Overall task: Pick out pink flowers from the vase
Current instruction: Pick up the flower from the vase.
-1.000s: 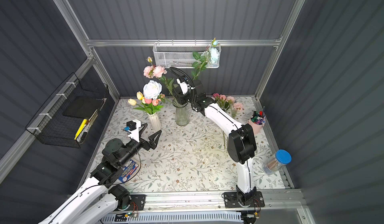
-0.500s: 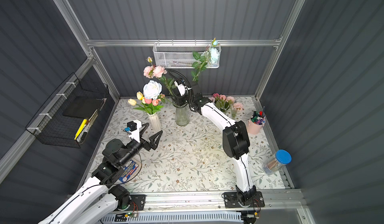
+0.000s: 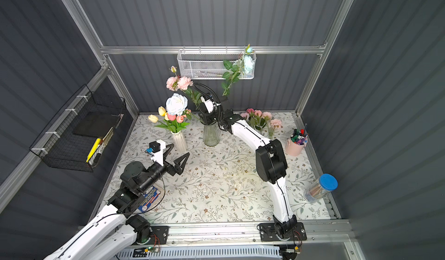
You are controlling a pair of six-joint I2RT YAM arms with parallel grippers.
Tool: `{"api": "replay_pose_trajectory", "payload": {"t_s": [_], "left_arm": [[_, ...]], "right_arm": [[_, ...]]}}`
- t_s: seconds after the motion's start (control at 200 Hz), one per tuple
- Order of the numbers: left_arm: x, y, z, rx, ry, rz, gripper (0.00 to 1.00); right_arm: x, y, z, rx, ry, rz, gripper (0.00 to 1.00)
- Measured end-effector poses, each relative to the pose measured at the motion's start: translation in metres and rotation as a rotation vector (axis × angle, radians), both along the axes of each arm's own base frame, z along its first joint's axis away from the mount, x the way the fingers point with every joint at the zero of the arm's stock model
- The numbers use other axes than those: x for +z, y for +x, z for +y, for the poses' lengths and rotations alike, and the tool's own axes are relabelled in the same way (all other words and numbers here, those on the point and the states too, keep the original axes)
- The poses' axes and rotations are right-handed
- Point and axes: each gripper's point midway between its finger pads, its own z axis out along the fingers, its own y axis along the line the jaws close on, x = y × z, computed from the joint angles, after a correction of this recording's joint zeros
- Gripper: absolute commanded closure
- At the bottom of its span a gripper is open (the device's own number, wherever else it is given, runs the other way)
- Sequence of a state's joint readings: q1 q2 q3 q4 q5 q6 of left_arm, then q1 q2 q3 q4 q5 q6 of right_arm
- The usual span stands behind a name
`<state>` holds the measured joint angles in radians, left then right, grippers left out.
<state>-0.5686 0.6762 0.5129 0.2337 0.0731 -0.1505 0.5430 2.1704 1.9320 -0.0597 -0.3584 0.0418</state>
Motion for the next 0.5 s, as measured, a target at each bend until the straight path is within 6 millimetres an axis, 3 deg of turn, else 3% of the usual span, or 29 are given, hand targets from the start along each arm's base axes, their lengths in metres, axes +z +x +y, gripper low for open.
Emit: {"api": "replay_pose_trajectory", "payload": {"t_s": [0.325,0.5], "left_arm": [[0.0000,-0.0011,-0.0014,-0.010,0.000,0.000,0.01],[0.0001,-0.0011,-0.0013,-0.010,0.000,0.000,0.01]], "right_arm": [[-0.0014,-0.0001,-0.0017,-0.003,0.023,-0.034,1.00],[0.0011,-0.0032,-0.0025,0.000,0.040,-0.066,1.00]]}}
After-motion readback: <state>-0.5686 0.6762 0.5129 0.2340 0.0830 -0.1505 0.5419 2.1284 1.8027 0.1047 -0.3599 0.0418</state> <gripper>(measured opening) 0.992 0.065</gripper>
